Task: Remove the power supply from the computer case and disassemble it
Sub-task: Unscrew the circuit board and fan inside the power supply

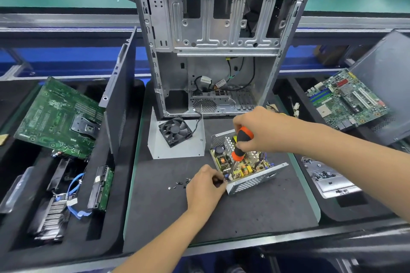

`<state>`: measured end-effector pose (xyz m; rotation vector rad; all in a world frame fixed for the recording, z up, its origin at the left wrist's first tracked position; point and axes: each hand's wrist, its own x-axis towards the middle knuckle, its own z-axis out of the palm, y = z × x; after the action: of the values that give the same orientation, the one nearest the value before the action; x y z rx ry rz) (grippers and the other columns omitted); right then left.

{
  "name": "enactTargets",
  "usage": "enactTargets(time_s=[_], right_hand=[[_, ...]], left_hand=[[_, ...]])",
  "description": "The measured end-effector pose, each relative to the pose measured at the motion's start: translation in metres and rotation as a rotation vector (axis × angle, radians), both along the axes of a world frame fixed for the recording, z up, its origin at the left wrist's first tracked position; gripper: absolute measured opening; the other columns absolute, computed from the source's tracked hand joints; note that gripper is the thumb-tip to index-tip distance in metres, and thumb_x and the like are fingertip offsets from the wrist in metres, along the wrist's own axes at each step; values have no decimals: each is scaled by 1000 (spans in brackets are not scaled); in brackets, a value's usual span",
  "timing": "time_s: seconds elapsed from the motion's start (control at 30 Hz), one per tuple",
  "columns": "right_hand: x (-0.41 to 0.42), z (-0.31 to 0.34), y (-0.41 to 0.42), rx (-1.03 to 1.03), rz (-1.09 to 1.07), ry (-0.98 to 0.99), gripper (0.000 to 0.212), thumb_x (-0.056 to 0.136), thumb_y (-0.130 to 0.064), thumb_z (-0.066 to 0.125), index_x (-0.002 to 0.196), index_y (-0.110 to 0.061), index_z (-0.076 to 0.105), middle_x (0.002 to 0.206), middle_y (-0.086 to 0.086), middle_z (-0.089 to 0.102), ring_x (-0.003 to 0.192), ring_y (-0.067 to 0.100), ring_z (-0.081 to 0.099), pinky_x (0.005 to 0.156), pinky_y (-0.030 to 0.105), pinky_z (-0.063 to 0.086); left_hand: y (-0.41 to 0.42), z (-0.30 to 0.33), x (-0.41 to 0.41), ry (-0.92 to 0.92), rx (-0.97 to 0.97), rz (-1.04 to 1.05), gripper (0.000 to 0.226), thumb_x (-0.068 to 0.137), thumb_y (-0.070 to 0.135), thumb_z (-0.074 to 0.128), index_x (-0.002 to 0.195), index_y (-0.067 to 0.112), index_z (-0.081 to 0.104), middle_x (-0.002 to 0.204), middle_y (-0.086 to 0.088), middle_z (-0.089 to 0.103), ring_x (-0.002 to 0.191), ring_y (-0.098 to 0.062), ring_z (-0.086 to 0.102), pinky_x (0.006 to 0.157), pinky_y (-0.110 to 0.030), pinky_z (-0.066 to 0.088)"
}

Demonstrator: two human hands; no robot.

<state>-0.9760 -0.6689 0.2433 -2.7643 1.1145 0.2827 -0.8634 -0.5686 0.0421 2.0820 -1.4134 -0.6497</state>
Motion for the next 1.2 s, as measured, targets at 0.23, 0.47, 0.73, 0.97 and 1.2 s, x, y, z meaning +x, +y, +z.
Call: enactTargets(time_s=[0.23, 0.47, 0.73, 0.97, 1.2], right_hand=[[2, -10, -4, 45, 13, 35, 23, 86, -33, 62, 98, -14, 56, 69, -8, 52, 59, 3, 44, 46, 23, 31], [4, -12, -3, 37, 57, 76, 24, 87, -35, 60, 96, -14, 51, 77, 0, 56, 68, 18, 54, 46, 24, 32], [6, -14, 10, -30, 116, 138, 29, 90, -37, 55, 102, -12, 43, 86, 5, 48, 82, 30, 55, 70, 43, 51], [3, -11, 19, -73, 127, 176, 28, 92, -35, 52, 104, -12, 42, 91, 7, 49, 82, 31, 56, 66, 41, 48], [2, -7, 21, -19, 81, 182, 29, 93, -34, 51, 109, -12, 43, 97, 8, 52, 87, 31, 57, 73, 43, 50]], left_hand=[[1, 2, 3, 31, -12, -15, 9, 79, 35, 76, 84, 31, 70, 91, 15, 62, 80, -1, 57, 61, -19, 35], [0, -1, 0, 16, -39, -19, 5, 79, 28, 73, 84, 28, 71, 90, 12, 65, 83, -7, 61, 71, -24, 46], [-2, -2, 1, 27, -49, -60, 2, 79, 25, 72, 81, 26, 71, 87, 10, 63, 80, -8, 60, 74, -27, 46], [-1, -4, 3, 26, -59, -100, 6, 81, 28, 72, 86, 27, 73, 90, 12, 62, 70, -3, 51, 68, -21, 42], [-1, -6, 3, 29, -70, -97, 6, 80, 28, 73, 86, 27, 73, 88, 12, 62, 71, -4, 54, 67, -22, 44]])
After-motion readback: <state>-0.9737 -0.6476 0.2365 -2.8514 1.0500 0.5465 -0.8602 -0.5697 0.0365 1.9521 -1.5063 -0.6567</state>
